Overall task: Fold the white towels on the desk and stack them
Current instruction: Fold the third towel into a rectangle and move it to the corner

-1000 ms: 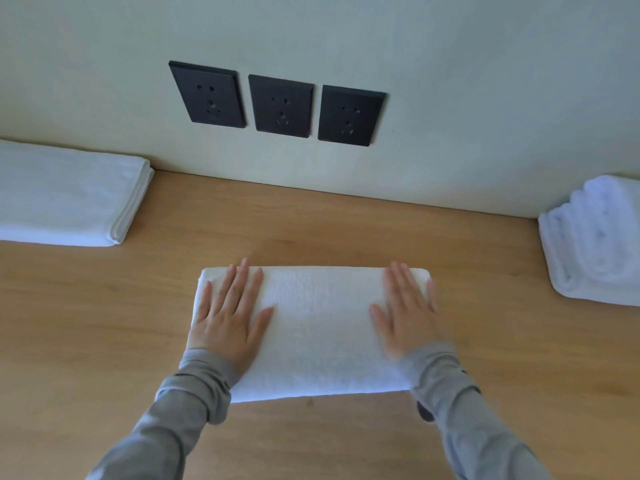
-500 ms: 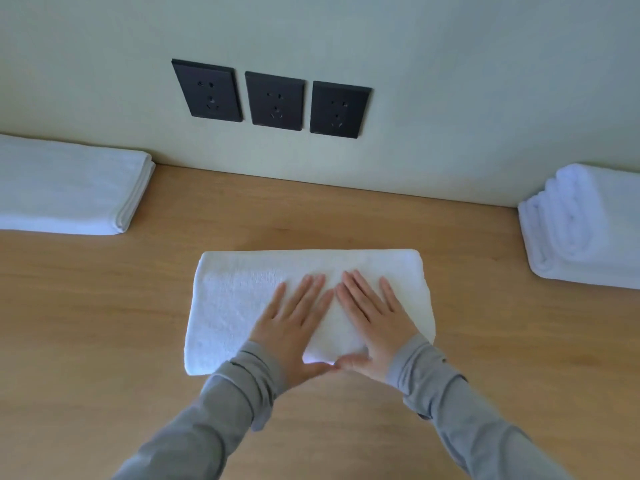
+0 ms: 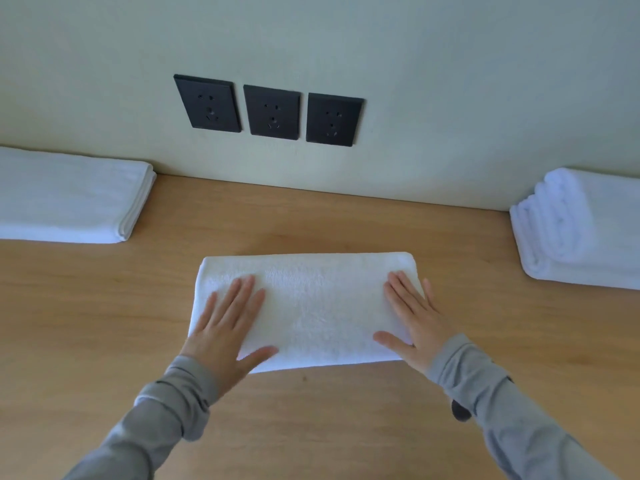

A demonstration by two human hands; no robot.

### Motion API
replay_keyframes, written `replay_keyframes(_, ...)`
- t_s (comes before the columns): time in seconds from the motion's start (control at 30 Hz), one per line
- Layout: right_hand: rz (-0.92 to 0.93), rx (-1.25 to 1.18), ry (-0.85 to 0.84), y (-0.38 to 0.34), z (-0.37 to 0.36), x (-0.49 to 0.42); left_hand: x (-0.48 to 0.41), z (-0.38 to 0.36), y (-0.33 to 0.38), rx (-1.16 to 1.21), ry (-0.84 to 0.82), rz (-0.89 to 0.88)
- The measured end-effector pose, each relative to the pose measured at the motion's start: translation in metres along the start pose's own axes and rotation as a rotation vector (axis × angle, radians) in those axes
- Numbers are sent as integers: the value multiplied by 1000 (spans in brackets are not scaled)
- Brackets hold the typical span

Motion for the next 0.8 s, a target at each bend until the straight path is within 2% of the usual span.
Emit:
replay_keyframes(0.07, 4, -92, 136, -22, 21, -12, -20, 8, 22, 36, 65, 39)
replay_keyframes(0.13, 13, -128, 203, -48, 29, -36, -45, 8, 47, 4, 110, 78)
replay_keyframes(0.23, -28, -62, 123, -59, 9, -68, -75, -8, 63, -15, 76, 141)
replay_keyframes(0.33, -150, -58, 114, -14, -6, -64, -69, -18, 17, -19, 86, 241)
replay_keyframes(0.4, -233, -95, 136, 18, -12, -52, -47, -20, -29, 23, 131, 353)
replay_keyframes(0.47, -267, -124, 145, 32, -18, -47, -33, -24, -55, 91, 108, 395)
replay_keyframes(0.8, -284, -200, 127, 31, -13, -50, -35, -20, -54, 129, 24, 385)
Point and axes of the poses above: each hand's wrist, its own x-axis away from the middle knuckle, its own z-axis out of the back of the hand, y = z × x, the point moved 8 cm from there along -x, towards the middle knuckle, and after that the axes turned 1 degree about -z, right-handed, at the moved point
